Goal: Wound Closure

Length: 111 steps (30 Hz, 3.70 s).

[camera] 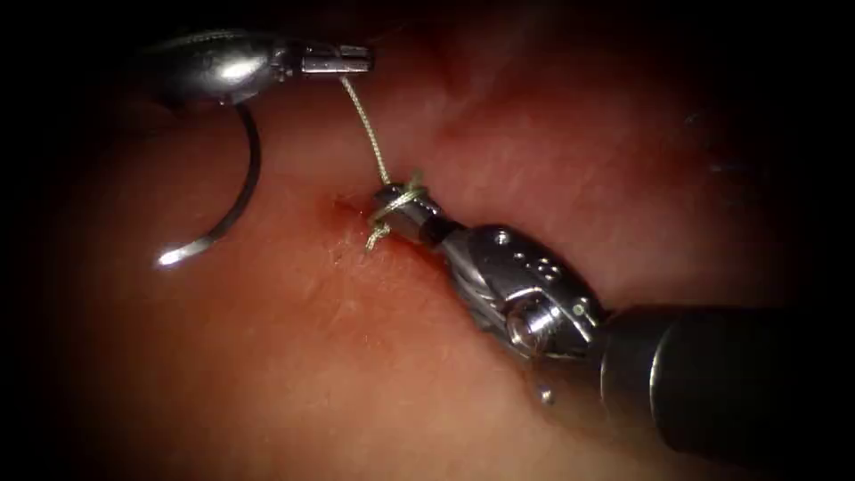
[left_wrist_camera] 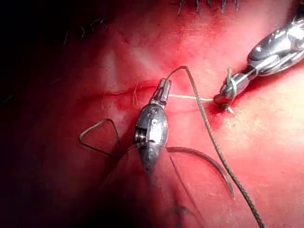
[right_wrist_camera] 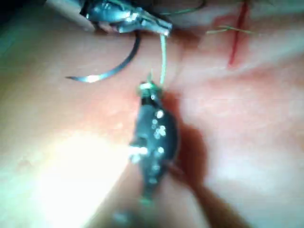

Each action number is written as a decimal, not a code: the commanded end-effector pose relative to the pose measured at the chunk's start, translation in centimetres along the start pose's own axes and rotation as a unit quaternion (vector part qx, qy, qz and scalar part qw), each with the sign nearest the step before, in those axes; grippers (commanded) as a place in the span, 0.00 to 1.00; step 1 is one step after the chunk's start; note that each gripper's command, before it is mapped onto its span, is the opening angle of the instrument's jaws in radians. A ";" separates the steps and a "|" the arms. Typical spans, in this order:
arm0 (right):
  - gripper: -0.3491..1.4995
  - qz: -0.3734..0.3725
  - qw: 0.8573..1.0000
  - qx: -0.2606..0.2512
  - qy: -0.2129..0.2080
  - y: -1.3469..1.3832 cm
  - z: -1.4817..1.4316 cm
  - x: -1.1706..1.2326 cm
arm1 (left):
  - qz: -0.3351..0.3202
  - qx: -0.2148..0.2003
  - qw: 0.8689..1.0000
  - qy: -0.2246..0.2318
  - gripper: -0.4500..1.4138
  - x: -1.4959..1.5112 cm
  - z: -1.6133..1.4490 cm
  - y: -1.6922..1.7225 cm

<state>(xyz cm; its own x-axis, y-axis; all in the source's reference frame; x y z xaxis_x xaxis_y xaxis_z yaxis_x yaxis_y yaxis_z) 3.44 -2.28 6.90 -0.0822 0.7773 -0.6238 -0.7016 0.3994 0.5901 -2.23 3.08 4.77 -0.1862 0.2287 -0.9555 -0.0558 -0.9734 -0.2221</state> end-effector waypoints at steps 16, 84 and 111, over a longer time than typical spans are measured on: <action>0.00 -0.031 0.997 0.045 -0.051 -0.58 0.03 -0.44 | 0.002 0.007 1.000 -0.009 0.00 -0.17 0.52 -0.89; 0.80 -0.141 0.966 0.199 -0.088 -0.41 -0.49 0.42 | 0.023 0.038 0.999 0.031 0.00 1.03 0.32 -0.42; 0.99 -0.057 0.979 0.166 -0.108 0.23 0.69 0.21 | 0.036 0.028 0.998 0.034 0.00 1.75 0.09 -0.01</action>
<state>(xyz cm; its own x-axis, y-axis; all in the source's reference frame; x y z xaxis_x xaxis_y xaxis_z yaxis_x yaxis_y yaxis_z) 3.68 -1.71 7.23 0.1631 0.7892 -0.5920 -0.4275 0.5974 0.6785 -2.59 3.44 3.06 -0.1264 0.1570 -0.9795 -0.0985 -0.9845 -0.1451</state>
